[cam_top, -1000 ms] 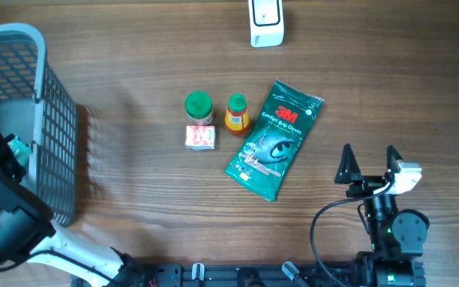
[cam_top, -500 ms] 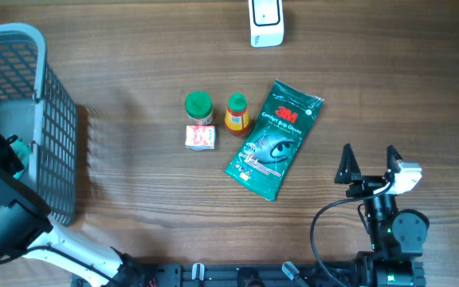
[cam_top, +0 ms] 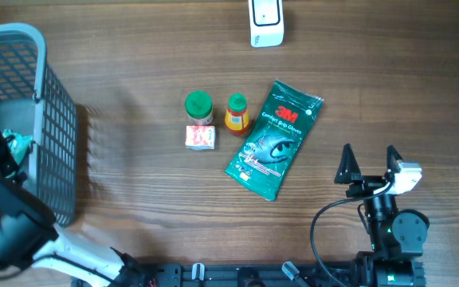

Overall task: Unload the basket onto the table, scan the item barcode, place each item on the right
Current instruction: 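Move the left gripper into the basket and grasp the mint-green tissue pack, then carry the mint-green tissue pack out and set it below the jar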

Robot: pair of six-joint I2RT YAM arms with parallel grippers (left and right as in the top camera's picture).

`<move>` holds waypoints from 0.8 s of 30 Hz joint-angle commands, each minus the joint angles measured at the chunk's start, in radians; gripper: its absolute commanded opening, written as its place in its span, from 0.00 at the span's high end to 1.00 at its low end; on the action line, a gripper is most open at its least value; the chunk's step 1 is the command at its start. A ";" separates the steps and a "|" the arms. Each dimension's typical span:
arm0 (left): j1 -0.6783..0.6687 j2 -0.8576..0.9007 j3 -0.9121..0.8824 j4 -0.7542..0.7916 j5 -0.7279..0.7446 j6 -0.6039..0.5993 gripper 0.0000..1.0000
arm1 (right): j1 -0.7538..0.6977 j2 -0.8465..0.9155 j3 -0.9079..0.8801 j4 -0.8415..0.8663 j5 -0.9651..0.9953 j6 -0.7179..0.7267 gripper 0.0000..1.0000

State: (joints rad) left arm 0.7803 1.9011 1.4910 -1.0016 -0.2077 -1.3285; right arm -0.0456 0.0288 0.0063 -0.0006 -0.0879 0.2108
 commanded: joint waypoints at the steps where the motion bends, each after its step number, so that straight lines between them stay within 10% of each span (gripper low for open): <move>1: -0.006 -0.106 0.001 0.049 0.009 0.019 0.00 | 0.000 0.000 -0.001 0.003 0.011 -0.001 0.00; 17: -0.075 0.132 0.000 0.141 0.022 -0.068 0.04 | 0.000 0.000 -0.001 0.003 0.011 -0.001 0.00; 24: -0.096 0.207 -0.002 0.113 -0.020 -0.071 0.94 | 0.000 0.000 -0.001 0.003 0.011 -0.001 0.00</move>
State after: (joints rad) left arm 0.6941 2.0388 1.5024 -0.8455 -0.1978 -1.3911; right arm -0.0456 0.0288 0.0063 -0.0006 -0.0879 0.2108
